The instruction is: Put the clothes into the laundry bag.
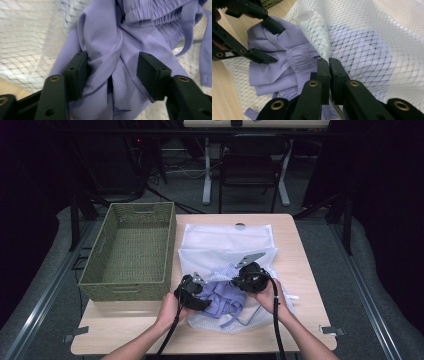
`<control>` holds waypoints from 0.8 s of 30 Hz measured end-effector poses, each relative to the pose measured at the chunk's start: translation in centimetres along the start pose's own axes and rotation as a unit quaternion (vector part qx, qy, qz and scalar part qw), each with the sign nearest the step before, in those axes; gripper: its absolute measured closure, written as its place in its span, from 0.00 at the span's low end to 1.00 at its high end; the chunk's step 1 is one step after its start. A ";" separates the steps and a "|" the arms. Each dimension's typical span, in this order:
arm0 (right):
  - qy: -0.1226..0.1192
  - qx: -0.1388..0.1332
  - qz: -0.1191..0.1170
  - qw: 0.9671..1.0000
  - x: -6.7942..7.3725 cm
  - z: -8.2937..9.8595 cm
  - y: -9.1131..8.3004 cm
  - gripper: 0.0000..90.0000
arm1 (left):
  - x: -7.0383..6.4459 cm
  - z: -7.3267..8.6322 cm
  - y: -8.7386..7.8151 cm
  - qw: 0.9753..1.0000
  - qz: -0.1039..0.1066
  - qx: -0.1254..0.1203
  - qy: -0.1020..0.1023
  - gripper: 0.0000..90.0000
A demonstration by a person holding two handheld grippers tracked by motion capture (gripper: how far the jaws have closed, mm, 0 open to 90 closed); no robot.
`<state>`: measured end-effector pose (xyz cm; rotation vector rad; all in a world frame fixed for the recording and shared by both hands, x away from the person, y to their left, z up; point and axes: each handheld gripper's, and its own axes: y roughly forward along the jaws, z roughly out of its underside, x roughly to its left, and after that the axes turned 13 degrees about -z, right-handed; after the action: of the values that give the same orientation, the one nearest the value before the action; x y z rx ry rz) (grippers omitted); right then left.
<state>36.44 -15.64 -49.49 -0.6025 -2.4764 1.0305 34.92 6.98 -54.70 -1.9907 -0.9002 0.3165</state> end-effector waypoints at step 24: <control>-0.007 -0.021 -0.008 1.000 0.7 -0.7 -1.0 0.98 | -1.5 -2.5 -0.4 0.998 0.023 -0.064 -0.016 0.97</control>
<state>35.95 -15.50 -48.11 -0.5883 -2.5172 0.9809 35.03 4.44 -53.16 -2.1315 -0.9158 0.3235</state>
